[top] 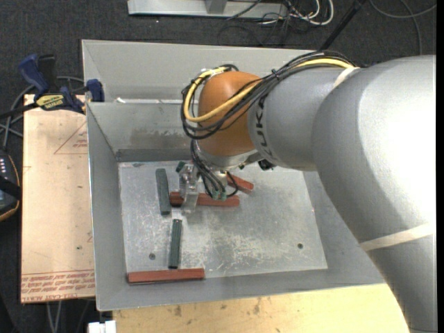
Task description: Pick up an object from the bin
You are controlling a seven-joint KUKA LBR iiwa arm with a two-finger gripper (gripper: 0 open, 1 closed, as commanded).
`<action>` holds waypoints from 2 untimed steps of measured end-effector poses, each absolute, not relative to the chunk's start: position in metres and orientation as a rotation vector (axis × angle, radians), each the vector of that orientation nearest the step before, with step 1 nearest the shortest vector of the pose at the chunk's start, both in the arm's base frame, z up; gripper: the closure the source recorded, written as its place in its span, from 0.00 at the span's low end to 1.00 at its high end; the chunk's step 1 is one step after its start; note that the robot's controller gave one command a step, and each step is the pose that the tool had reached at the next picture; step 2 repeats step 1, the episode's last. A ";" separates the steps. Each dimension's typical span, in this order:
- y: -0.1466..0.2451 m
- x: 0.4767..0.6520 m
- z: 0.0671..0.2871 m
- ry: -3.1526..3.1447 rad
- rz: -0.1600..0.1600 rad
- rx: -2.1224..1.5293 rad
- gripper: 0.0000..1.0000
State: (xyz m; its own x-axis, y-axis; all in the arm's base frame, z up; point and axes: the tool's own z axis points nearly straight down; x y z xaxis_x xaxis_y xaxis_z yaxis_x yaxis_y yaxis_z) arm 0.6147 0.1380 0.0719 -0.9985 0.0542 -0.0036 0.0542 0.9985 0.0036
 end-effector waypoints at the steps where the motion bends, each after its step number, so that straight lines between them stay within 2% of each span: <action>1: 0.127 0.638 0.227 3.126 0.005 0.140 1.00; 2: 0.127 0.638 0.227 3.126 0.005 0.140 1.00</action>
Offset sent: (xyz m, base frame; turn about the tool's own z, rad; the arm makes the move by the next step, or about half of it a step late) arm 0.0207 -0.0117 0.1491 0.0379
